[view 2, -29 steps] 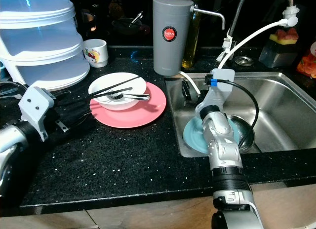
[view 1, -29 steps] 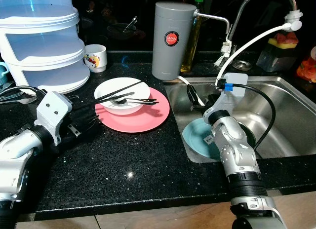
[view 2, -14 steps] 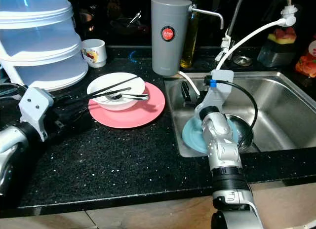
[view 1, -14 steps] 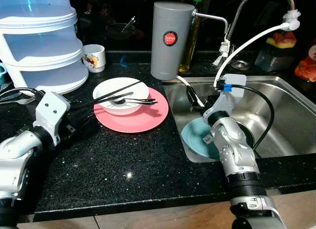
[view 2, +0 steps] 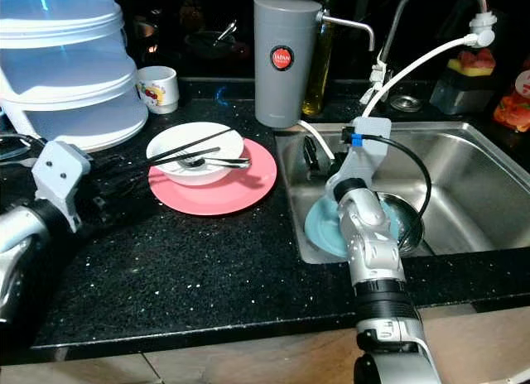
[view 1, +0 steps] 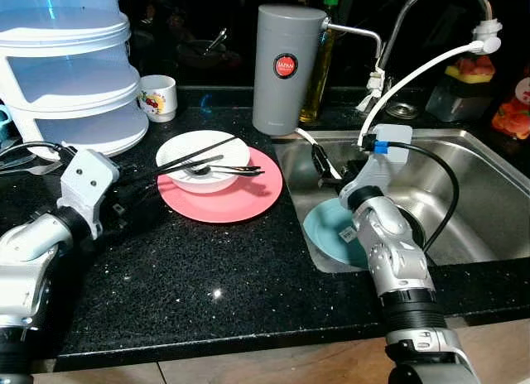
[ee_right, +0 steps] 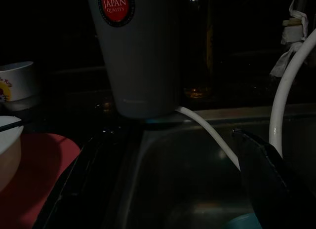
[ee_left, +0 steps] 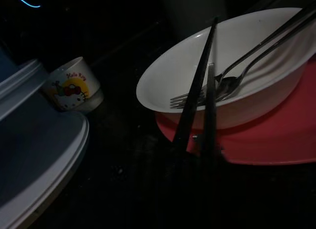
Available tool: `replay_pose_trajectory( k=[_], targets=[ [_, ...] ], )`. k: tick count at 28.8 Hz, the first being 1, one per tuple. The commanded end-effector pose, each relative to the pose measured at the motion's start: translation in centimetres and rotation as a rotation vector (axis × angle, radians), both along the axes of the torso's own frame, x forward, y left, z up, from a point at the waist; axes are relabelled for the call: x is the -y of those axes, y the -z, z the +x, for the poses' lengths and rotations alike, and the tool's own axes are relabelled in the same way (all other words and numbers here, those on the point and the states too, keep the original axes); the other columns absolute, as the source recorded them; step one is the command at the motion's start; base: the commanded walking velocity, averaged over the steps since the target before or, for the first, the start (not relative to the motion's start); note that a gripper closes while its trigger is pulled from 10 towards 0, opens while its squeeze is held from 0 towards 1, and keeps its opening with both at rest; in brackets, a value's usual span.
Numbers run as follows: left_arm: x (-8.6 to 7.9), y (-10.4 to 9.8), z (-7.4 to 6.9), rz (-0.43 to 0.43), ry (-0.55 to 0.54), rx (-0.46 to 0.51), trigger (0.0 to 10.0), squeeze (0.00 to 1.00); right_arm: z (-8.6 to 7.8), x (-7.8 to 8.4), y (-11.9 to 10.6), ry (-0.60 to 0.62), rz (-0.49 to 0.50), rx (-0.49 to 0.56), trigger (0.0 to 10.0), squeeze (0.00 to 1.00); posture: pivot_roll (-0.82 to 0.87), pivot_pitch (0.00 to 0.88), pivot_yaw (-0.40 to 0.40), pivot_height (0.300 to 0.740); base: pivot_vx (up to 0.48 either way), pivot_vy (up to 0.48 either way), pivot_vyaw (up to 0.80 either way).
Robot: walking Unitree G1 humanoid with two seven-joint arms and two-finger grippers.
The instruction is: Kitchen organization
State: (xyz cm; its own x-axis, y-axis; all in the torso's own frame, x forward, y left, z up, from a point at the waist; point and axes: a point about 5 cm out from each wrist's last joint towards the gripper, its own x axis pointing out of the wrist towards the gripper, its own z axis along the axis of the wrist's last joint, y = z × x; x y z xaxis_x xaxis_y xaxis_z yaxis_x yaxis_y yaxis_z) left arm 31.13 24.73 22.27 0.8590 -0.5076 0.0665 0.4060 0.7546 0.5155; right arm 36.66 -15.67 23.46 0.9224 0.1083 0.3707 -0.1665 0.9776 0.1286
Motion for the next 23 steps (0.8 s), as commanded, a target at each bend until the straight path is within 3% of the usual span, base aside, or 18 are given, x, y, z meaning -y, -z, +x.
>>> replay_pose_trajectory(
  k=[1,3,15,16,18,19,20,21,23],
  targets=[
    [0.3,0.3,0.1,-0.004,0.017,-0.006,2.0,0.0,0.1,-0.1,-0.3,-0.007,0.009,0.011,10.0,0.0,-0.01,0.037,-0.059,0.74,0.0,0.0,0.0],
    [0.3,0.3,0.1,-0.003,0.018,-0.008,0.0,0.0,0.1,-0.1,-0.3,-0.006,0.009,0.011,10.0,0.0,-0.01,0.041,-0.06,0.74,0.0,0.0,0.0],
    [0.1,-0.1,0.1,0.002,0.004,0.026,0.0,0.0,0.2,-0.1,-0.3,-0.007,0.009,0.009,10.0,0.0,0.0,0.051,-0.063,0.74,0.0,0.0,0.0],
    [-0.1,-1.0,0.1,0.01,-0.03,0.099,0.0,0.0,0.2,-0.1,-0.4,-0.006,0.01,0.009,10.0,0.0,0.0,0.051,-0.063,0.74,0.0,0.0,0.0],
    [-0.1,-1.0,0.1,0.01,-0.03,0.099,0.0,0.0,0.2,-0.1,-0.4,-0.006,0.01,0.009,10.0,0.0,0.0,0.051,-0.063,0.74,0.0,0.0,0.0],
    [-0.4,-3.0,0.0,-0.011,-0.085,0.242,0.0,0.0,0.2,0.0,-0.4,-0.003,0.011,0.01,10.0,0.0,-0.01,0.054,-0.056,0.74,0.0,0.0,0.0],
    [-0.4,-4.1,-0.1,-0.035,-0.11,0.32,0.0,0.0,0.2,0.0,-0.4,-0.001,0.011,0.011,10.0,0.0,-0.01,0.054,-0.056,0.74,0.0,0.0,0.0],
    [-0.4,-4.1,-0.1,-0.035,-0.11,0.32,0.0,0.0,0.2,0.0,-0.4,-0.001,0.011,0.011,10.0,0.0,-0.01,0.054,-0.056,0.74,0.0,0.0,0.0],
    [0.4,-6.5,-0.4,-0.121,-0.107,0.449,0.0,0.0,0.1,0.2,-0.4,0.003,0.014,0.012,10.0,0.0,-0.01,0.054,-0.055,0.74,0.0,0.0,0.0]
  ],
)
